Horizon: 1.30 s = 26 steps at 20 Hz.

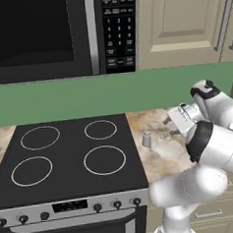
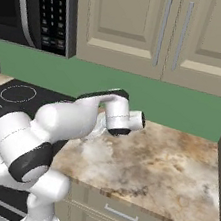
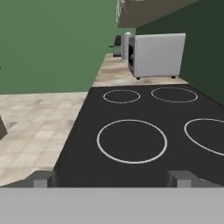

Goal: Collect the paprika, ketchup, and shaker from the cabinet and place them next to the stove.

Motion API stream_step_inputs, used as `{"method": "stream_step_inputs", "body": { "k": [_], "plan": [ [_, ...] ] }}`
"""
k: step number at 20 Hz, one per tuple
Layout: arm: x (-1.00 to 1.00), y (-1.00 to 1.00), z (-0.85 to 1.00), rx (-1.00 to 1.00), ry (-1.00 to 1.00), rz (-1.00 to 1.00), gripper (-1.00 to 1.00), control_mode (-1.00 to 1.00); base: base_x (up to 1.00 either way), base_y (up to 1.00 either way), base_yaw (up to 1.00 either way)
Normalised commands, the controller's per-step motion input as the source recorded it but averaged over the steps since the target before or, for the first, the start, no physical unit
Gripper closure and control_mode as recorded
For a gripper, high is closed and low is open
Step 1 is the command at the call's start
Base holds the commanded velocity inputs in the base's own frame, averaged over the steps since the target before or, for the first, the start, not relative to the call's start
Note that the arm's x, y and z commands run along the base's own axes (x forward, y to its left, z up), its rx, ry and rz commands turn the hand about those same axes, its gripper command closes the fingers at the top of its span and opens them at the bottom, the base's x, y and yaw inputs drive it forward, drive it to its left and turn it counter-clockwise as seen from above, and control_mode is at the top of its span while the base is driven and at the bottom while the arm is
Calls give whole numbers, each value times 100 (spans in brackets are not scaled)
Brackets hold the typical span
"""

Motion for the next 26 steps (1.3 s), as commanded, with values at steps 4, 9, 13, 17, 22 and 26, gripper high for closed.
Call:
{"method": "stream_step_inputs", "body": {
  "k": [4,9,13,17,22,26],
  "plan": [
    [-80,25,60,0,3,-2,-100,-100,0,0,0],
    [-73,31,38,1,9,-17,-100,-100,0,0,0],
    [-64,51,33,0,13,-26,-100,-100,0,0,0],
    [-65,59,25,0,13,-30,-100,-100,0,0,0],
    [-62,66,24,0,14,-35,-100,-100,0,0,0],
    [-55,66,26,-1,13,-34,-100,-100,0,0,0]
  ]
}}
